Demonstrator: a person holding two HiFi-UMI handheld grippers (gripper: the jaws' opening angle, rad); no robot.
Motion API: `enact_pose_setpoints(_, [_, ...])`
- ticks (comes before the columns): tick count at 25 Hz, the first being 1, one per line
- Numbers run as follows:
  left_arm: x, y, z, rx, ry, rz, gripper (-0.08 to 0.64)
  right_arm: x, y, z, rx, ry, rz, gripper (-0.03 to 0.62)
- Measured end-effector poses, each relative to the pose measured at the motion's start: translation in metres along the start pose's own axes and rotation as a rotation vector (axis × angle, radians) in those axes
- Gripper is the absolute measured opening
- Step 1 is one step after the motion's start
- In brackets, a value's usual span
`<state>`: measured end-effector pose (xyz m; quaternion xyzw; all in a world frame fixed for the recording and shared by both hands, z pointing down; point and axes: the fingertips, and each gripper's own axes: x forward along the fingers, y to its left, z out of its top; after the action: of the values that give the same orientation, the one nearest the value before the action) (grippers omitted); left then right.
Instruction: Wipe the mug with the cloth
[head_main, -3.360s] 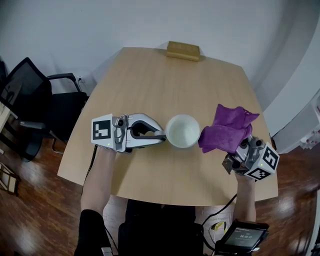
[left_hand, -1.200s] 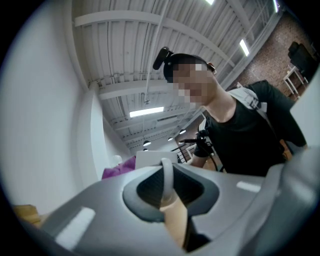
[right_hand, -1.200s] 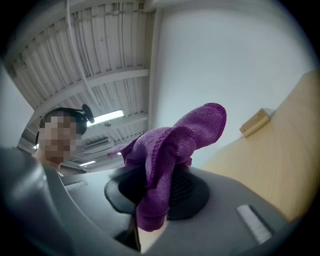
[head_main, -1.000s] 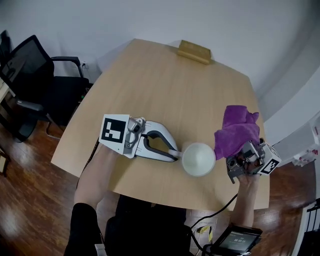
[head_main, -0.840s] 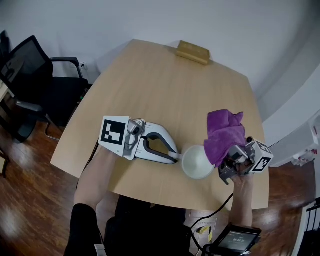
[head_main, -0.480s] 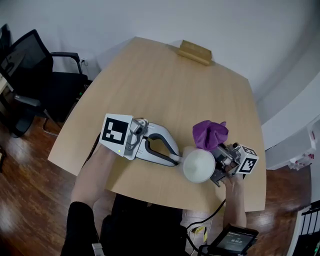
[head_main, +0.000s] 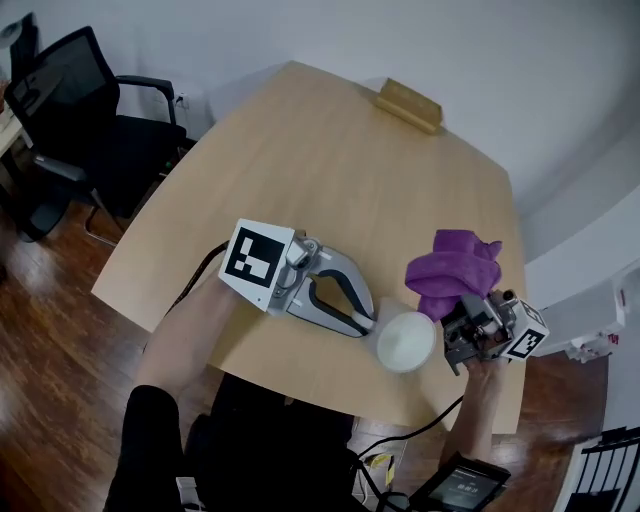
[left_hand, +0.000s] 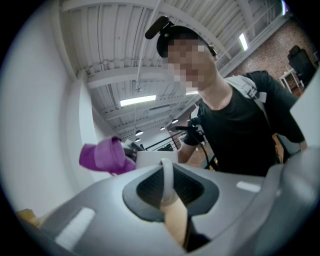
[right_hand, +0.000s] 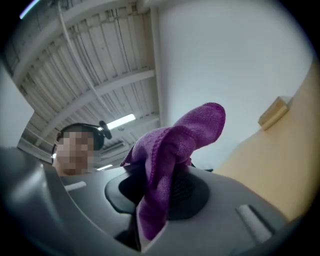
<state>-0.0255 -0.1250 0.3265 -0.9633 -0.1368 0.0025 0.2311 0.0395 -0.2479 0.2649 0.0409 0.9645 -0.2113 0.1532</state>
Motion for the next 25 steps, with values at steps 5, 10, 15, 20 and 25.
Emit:
enact_pose_setpoints(5, [0.004,-0.002,-0.004,-0.014,0.022,-0.011,0.063,0.024,0.03,0.005,-0.002,0.054,0.16,0.083])
enact_pose_setpoints(10, [0.007,-0.005,-0.004,-0.016,0.025,-0.031,0.061,0.034,0.015,-0.044,0.091,0.212,0.177,0.083])
enact_pose_setpoints(15, [0.007,-0.008,-0.002,-0.025,0.009,-0.043,0.063,0.022,-0.028,-0.087,0.101,0.336,0.004,0.081])
enact_pose_setpoints(20, [0.007,-0.007,-0.002,-0.03,-0.003,-0.036,0.063,0.012,-0.029,-0.065,-0.008,0.285,-0.045,0.083])
enact_pose_setpoints(25, [0.009,-0.011,-0.009,-0.055,0.007,-0.052,0.063,0.027,0.044,0.001,-0.099,0.12,0.249,0.083])
